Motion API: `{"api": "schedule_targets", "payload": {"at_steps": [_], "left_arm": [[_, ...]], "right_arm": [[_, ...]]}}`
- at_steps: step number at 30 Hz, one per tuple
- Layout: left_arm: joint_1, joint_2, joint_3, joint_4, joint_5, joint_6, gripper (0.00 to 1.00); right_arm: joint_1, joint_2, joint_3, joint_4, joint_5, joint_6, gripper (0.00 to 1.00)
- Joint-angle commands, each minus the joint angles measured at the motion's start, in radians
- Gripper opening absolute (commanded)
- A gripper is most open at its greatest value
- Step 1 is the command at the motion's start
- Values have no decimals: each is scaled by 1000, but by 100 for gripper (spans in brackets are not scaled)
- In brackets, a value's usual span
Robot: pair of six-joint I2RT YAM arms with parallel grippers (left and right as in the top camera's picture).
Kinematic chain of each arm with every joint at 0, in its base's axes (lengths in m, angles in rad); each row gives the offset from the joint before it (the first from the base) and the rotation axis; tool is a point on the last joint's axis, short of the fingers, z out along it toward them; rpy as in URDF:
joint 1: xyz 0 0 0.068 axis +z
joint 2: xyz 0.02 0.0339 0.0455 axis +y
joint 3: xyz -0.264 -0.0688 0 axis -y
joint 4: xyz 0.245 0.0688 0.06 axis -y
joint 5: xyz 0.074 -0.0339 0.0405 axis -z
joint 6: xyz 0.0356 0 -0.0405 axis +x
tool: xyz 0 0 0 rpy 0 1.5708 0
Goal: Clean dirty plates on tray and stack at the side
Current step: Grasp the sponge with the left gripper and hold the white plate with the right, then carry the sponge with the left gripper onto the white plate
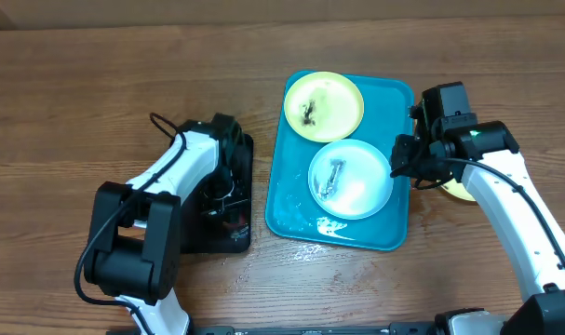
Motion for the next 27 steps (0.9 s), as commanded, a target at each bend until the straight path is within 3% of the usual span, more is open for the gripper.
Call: {"api": "schedule_targets", "payload": {"at_steps": [1, 5, 11, 13, 15, 18, 21, 25, 27], "left_arm": [[1, 6, -40, 53, -23, -32, 4], [20, 6, -3, 58, -25, -32, 4], [59, 6, 129, -54, -25, 4, 4], [63, 6, 159, -78, -26, 27, 14], [63, 6, 164, -78, -26, 41, 31], [51, 6, 136, -46, -54, 58, 43], [36, 6, 88, 10, -70, 58, 46], [21, 6, 0, 107, -72, 58, 40], [21, 6, -40, 163, -74, 57, 8]], "right_arm": [[-3, -6, 11, 10, -5, -4, 34], [-3, -6, 11, 12, -5, -4, 34], [-3, -6, 11, 11, -5, -4, 34], [-3, -6, 11, 11, -5, -4, 34], [-3, -6, 11, 11, -5, -4, 34], [-4, -6, 11, 12, -5, -4, 34], [-3, -6, 11, 13, -5, -4, 34], [-3, -6, 11, 12, -5, -4, 34], [-4, -6, 11, 12, -5, -4, 34]]}}
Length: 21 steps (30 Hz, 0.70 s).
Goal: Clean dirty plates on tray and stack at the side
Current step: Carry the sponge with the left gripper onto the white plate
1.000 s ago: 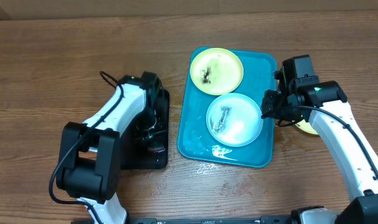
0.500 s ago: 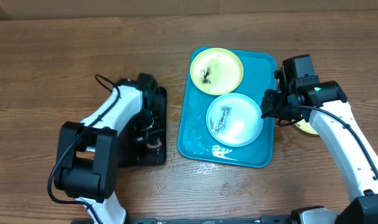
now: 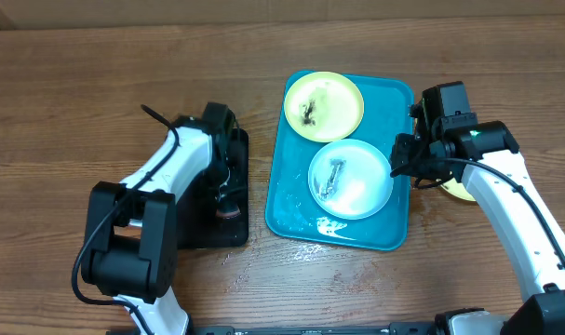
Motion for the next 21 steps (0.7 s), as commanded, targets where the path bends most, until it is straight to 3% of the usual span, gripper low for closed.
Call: {"api": "schedule_targets", "payload": {"at_steps": [1, 4, 13, 21], "left_arm": [[-8, 4, -70, 65, -18, 11, 4], [1, 3, -53, 56, -6, 11, 4], [42, -15, 187, -192, -52, 16, 4], [29, -14, 37, -47, -91, 14, 4]], "right_arm": [[-3, -6, 11, 6, -5, -4, 34], [-3, -6, 11, 10, -5, -4, 34], [-3, -6, 11, 5, -5, -4, 34], [-3, -6, 11, 17, -5, -4, 34]]}}
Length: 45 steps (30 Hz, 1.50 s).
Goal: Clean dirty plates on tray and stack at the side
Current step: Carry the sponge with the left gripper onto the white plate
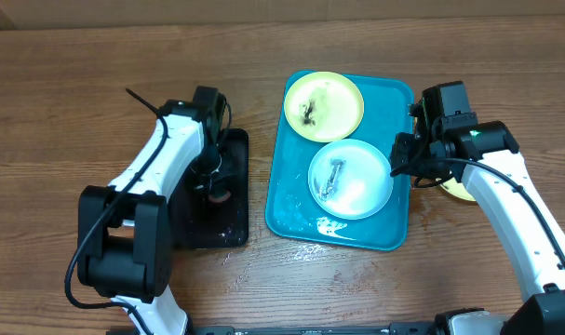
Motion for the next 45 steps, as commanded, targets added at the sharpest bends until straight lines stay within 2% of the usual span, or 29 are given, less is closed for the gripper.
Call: {"api": "schedule_targets", "payload": {"at_steps": [1, 5, 8, 11, 16, 19, 23, 29, 36, 38, 43, 45], "left_arm": [[-8, -10, -117, 82, -27, 7, 4], [-2, -10, -203, 161, -23, 7, 4], [14, -10, -183, 132, -19, 23, 4], [29, -10, -75, 18, -16, 31, 4], [9, -12, 168, -138, -6, 54, 4], [-31, -12, 326, -201, 3, 80, 4], [-83, -12, 467, -228, 11, 84, 4], [-159, -8, 511, -135, 144, 83, 4], [-260, 44, 508, -71, 210, 68, 4], [-289, 70, 508, -53, 211, 67, 4], [-356, 160, 508, 7, 238, 18, 4], [-378, 204, 508, 37, 262, 3, 4]], "right_arm": [[-4, -6, 11, 8, -5, -4, 34], [-4, -6, 11, 9, -5, -4, 37], [-4, -6, 11, 21, 13, -3, 41], [-15, -6, 11, 39, 40, 9, 43], [-78, 3, 10, 42, 81, 155, 43], [-124, 32, 9, 41, 60, 151, 46], [-138, 91, 4, 40, -77, 8, 50], [-92, 214, 4, 59, -84, -7, 49], [-55, 357, 4, 119, 2, -3, 38], [-55, 381, 4, 122, 8, -3, 26], [-55, 403, 4, 114, -11, -2, 4], [-54, 403, 0, 110, -13, -3, 4]]}}
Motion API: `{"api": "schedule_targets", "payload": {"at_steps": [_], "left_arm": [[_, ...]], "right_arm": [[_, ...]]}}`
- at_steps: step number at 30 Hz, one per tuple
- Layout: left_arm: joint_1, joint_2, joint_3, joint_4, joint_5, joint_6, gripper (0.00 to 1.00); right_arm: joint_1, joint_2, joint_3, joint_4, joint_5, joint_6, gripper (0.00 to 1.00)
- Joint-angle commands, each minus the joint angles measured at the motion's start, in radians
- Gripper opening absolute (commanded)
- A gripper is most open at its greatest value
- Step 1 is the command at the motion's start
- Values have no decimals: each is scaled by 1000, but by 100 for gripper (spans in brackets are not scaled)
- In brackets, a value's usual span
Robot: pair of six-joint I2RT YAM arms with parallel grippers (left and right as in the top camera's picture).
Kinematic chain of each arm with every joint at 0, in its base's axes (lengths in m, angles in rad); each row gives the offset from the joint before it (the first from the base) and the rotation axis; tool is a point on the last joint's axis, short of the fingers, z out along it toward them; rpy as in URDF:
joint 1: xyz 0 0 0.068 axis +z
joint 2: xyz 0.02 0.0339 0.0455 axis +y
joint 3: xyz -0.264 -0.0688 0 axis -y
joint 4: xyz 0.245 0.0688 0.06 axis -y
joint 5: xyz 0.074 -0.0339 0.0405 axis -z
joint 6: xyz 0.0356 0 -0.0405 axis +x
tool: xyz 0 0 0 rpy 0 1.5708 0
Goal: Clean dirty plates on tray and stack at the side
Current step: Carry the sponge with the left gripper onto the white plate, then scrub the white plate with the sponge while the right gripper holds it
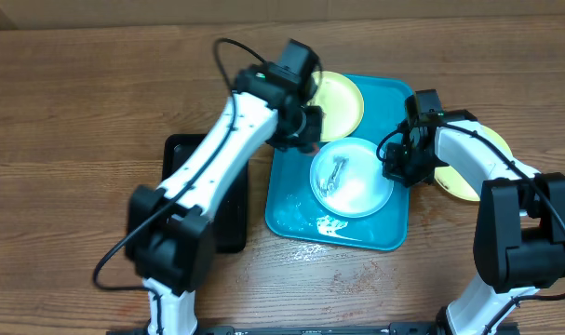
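Note:
A teal tray [287, 219] holds two plates. At its far end lies a yellow plate [340, 100], partly covered by my left gripper [306, 140], which hangs over the plate's near-left edge and seems shut on a small reddish-brown pad [309, 146]. In the tray's middle a pale blue plate [355, 186] carries a dark smear [333, 177]. My right gripper [394, 167] sits at that plate's right rim; its jaws are hidden under the wrist. Another yellow plate [470, 163] lies on the table right of the tray, partly under the right arm.
A black tray [203, 200] lies on the table left of the teal tray, under the left arm. White specks or droplets [330, 225] sit on the teal tray's near edge. The table is brown wood.
My left gripper was over the black tray with the reddish pad; now it is over the teal tray at the far yellow plate. The right arm has folded inward, its gripper still by the pale plate.
My left gripper was down in the black tray on a reddish pad, then further toward the tray's far end at each moment. The right gripper stayed at the teal tray's right side throughout. Now the left gripper is at the far yellow plate.

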Motion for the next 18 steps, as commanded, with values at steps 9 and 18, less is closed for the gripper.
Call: {"api": "schedule_targets", "payload": {"at_steps": [9, 18], "left_arm": [[-114, 253, 17, 170, 135, -63, 4], [-123, 300, 21, 103, -179, -122, 4]], "right_arm": [[2, 7, -71, 45, 14, 14, 4], [2, 7, -76, 36, 14, 10, 4]]}}
